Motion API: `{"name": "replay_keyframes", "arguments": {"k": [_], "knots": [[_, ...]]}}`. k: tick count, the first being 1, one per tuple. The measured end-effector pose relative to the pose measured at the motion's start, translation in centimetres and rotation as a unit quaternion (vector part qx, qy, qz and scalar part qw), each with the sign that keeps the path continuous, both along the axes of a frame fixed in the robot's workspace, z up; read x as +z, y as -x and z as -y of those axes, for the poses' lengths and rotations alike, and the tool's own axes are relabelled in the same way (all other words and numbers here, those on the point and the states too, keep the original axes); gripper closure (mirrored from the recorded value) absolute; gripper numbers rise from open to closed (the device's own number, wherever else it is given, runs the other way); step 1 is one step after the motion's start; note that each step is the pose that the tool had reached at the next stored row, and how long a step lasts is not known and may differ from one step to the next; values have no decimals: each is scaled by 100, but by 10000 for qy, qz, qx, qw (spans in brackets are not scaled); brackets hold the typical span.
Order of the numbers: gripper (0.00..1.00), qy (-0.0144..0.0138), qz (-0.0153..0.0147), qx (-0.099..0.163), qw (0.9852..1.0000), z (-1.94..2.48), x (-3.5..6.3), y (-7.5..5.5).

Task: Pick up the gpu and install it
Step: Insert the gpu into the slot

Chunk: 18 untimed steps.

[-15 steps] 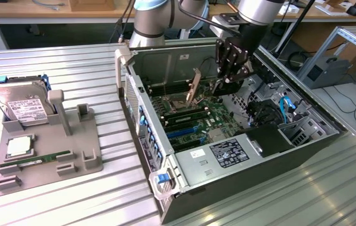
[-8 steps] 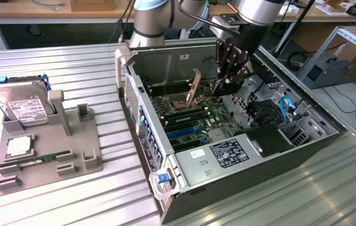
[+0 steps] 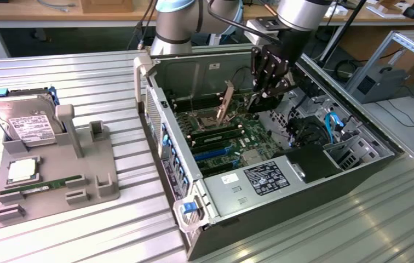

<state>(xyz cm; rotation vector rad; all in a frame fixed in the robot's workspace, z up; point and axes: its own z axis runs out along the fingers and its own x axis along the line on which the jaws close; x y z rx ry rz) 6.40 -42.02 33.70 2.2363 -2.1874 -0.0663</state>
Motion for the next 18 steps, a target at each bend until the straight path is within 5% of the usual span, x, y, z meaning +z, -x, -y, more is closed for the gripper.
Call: {"name": "replay_keyframes", "arguments": {"k": [18], "knots": [[73,0,0,0,10000,32,-32,1]]}}
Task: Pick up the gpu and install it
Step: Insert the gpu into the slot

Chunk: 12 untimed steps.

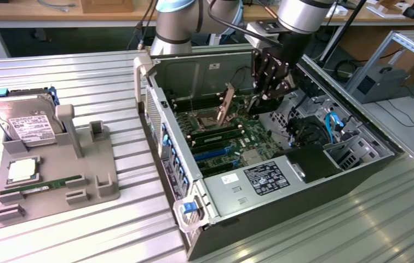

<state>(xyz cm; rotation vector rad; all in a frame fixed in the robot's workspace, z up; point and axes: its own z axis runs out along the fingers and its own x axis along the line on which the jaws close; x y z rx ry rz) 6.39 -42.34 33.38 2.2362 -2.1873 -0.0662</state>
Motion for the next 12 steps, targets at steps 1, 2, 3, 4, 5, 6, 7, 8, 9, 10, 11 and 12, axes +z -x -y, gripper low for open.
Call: {"name": "replay_keyframes", "arguments": {"k": [1,2,3,4,5,6,7,8,9,10,11,12], "knots": [[73,0,0,0,10000,2,-3,0],[73,0,0,0,10000,3,-4,0],[73,0,0,0,10000,4,-6,0],[73,0,0,0,10000,5,-8,0],[73,0,0,0,10000,7,-10,0],[73,0,0,0,10000,8,-13,0],[73,0,0,0,10000,9,-13,0],[73,0,0,0,10000,10,-15,0],[73,0,0,0,10000,11,-18,0],[73,0,0,1,10000,13,-20,1],[73,0,0,0,10000,14,-23,2],[73,0,0,0,10000,14,-25,7]]}}
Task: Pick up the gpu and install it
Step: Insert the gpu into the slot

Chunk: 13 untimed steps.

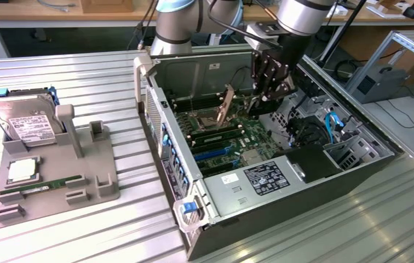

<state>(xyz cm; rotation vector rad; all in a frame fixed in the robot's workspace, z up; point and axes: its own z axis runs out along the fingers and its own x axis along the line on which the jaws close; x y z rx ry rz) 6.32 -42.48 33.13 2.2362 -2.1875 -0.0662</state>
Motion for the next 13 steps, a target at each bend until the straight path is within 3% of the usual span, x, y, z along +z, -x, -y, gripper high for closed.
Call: {"name": "replay_keyframes", "arguments": {"k": [13], "knots": [[73,0,0,0,10000,20,-27,128]]}}
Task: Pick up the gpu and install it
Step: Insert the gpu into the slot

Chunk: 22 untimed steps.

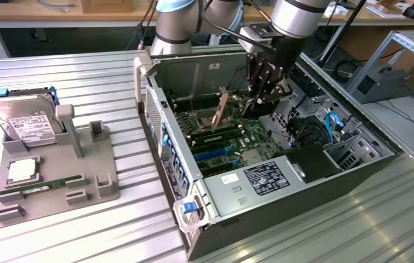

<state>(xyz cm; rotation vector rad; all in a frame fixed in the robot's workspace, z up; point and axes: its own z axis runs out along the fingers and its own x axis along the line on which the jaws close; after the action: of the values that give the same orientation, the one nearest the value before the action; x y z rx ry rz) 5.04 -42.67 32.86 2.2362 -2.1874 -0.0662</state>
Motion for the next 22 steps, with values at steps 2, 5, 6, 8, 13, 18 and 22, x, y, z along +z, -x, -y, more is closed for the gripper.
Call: {"name": "replay_keyframes", "arguments": {"k": [2,5,6,8,13,18,22], "knots": [[73,0,0,0,10000,4,-3,17],[73,0,0,0,10000,8,-8,28],[73,0,0,0,10000,9,-10,31],[73,0,0,0,10000,11,-13,36],[73,0,0,0,10000,17,-29,42],[73,0,0,0,10000,30,-77,47],[73,0,0,0,10000,81,-104,97]]}}
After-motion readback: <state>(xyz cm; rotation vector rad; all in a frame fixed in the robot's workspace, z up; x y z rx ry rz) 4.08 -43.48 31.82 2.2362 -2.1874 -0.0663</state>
